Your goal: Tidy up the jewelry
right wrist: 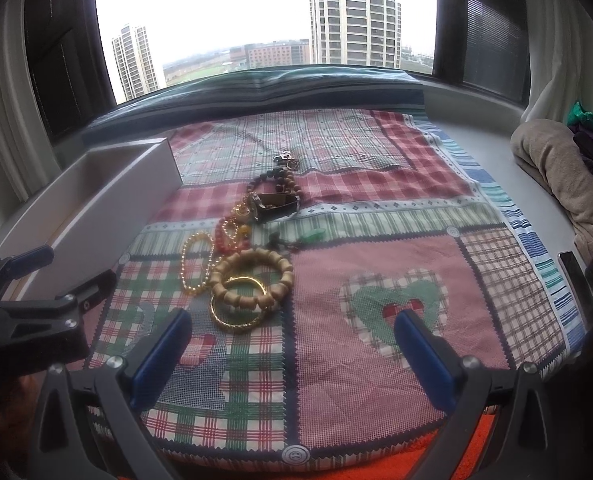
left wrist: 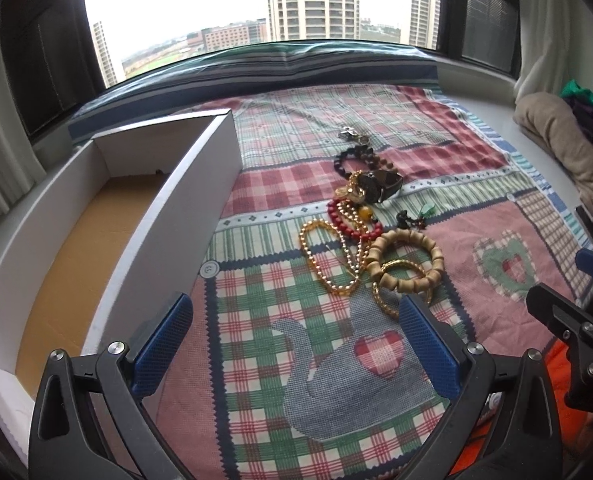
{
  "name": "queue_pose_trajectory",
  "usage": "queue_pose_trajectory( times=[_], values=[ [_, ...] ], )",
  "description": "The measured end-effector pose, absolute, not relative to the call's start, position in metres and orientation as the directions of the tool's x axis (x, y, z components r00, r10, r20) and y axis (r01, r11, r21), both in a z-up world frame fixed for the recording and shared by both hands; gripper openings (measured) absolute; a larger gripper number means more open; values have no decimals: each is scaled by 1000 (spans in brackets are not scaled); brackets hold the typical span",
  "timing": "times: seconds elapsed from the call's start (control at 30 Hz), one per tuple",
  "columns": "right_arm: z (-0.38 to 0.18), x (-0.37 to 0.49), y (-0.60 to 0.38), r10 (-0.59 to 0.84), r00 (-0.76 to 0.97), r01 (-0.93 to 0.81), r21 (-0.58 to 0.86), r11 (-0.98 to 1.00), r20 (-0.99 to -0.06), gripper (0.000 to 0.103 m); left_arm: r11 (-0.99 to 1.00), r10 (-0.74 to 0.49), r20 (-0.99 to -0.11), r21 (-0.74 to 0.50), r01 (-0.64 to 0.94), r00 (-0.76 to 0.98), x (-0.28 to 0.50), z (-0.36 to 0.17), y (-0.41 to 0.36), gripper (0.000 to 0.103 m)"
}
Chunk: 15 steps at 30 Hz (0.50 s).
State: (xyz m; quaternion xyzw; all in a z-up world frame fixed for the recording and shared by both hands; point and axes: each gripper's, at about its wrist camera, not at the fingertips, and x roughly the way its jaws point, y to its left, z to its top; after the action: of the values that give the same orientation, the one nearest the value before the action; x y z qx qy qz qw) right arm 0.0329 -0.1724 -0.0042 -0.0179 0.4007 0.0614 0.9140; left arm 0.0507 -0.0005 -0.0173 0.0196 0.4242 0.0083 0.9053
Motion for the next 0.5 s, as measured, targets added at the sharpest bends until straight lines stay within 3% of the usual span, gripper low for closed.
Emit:
queue_pose_trajectory(
  times=[0.5],
  values=[
    [-15,45,-173,113,646,-139,28,990,-755,103,999,27,-798,37,4,602,59,-32,-2,102]
  ],
)
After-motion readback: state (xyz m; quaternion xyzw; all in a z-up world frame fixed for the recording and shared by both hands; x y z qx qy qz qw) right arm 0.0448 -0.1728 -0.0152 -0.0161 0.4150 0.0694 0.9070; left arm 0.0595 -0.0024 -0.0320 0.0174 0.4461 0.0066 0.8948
